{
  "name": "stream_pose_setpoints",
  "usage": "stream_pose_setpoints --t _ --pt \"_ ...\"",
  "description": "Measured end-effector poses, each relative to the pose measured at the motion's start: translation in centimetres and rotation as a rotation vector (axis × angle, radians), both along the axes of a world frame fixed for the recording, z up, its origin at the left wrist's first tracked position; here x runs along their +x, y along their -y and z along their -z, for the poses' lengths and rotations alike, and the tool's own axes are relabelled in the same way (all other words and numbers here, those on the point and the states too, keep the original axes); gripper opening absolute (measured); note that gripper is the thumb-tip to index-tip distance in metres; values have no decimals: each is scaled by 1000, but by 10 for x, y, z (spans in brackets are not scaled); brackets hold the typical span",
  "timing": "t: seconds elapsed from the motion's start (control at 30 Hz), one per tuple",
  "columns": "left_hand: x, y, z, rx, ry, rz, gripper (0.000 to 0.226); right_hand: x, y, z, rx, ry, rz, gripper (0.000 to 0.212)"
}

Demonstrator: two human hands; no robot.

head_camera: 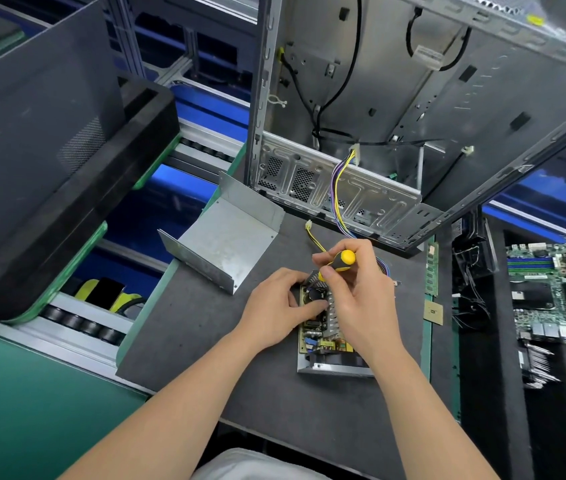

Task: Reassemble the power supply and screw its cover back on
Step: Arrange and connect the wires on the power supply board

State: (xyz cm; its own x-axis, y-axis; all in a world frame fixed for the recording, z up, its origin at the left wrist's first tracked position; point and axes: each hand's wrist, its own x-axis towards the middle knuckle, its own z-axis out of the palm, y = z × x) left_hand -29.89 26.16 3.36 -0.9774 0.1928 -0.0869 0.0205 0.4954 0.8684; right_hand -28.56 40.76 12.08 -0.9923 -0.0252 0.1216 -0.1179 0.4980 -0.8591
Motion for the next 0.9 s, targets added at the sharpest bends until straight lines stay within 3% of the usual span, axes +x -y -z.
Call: stream_pose_setpoints --t 0.17,0.33,0.57,0.9 --pt "0 0 -4 13 23 6 60 2 1 -2 45 5 -9 31" --pt "0 6 -3 46 39 62 42 3 2 -3 77 -2 -15 30" --pt "-1 9 -3 80 72 53 46 3 2 -3 118 -7 -15 29" --pt "-4 4 -7 10 24 -30 26 -2 -3 -9 250 94 -124 33"
